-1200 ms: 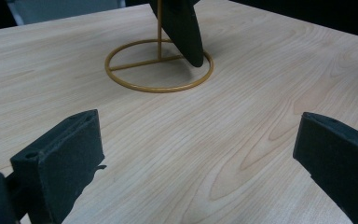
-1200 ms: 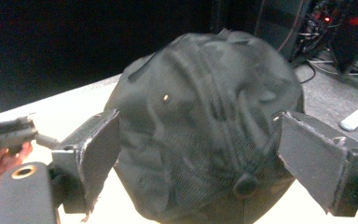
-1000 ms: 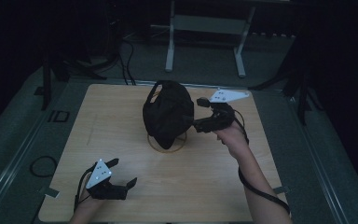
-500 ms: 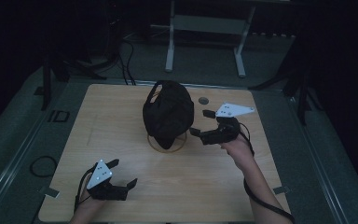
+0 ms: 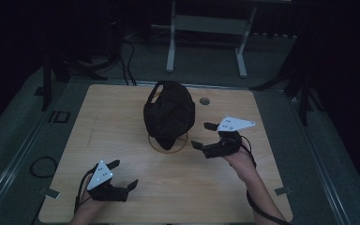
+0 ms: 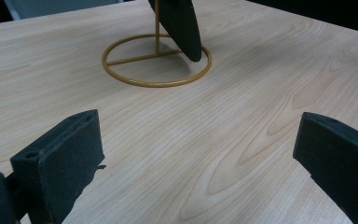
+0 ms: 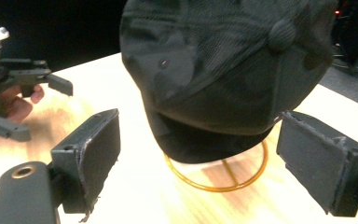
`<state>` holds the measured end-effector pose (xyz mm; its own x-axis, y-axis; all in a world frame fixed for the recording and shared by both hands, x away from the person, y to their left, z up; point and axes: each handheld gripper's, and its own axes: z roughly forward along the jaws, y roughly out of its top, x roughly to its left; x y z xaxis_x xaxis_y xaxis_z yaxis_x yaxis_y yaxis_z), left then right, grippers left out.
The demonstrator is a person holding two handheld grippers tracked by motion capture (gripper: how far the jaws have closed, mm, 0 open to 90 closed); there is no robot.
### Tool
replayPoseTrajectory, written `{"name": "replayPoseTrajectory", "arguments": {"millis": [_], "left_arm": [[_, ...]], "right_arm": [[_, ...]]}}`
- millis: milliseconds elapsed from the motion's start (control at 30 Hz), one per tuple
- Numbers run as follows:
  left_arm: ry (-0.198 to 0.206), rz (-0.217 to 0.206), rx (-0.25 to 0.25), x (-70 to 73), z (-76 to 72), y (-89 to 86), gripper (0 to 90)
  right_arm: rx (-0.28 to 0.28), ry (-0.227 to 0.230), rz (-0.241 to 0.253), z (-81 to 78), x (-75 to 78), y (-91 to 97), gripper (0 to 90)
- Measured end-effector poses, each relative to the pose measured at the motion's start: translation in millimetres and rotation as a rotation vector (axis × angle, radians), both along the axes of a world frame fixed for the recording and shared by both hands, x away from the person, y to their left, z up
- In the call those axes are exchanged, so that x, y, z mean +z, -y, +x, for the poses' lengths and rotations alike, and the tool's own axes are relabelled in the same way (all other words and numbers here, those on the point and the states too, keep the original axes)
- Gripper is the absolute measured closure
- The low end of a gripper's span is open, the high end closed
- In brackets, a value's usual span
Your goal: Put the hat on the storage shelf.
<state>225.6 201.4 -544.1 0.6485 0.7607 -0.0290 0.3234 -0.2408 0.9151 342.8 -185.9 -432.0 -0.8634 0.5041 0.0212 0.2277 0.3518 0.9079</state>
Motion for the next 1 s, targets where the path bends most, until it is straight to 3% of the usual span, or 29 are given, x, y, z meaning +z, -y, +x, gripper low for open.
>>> {"name": "replayPoseTrajectory", "arguments": {"millis": [167, 433, 867, 1000], "left_arm": [[0.0, -0.006, -0.001, -0.2, 0.3, -0.3, 2.0], [-0.009, -0.002, 0.001, -1.3, 0.7, -0.6, 2.0], [0.009, -0.006, 0.009, -1.3, 0.2, -2.0, 2.0], [0.005, -0.03, 0.025, -0.5, 0.9, -4.5, 2.0]], "right_arm": [[0.021, -0.006, -0.016, -6.4, -12.6, 1.4, 13.2], [0.033, -0.033, -0.003, -10.5, -34.3, 5.2, 13.4], [0.041, -0.065, -0.05, -12.2, -67.1, 10.6, 13.4], [0.037, -0.089, -0.054, -12.9, -77.3, 14.4, 13.4]]}}
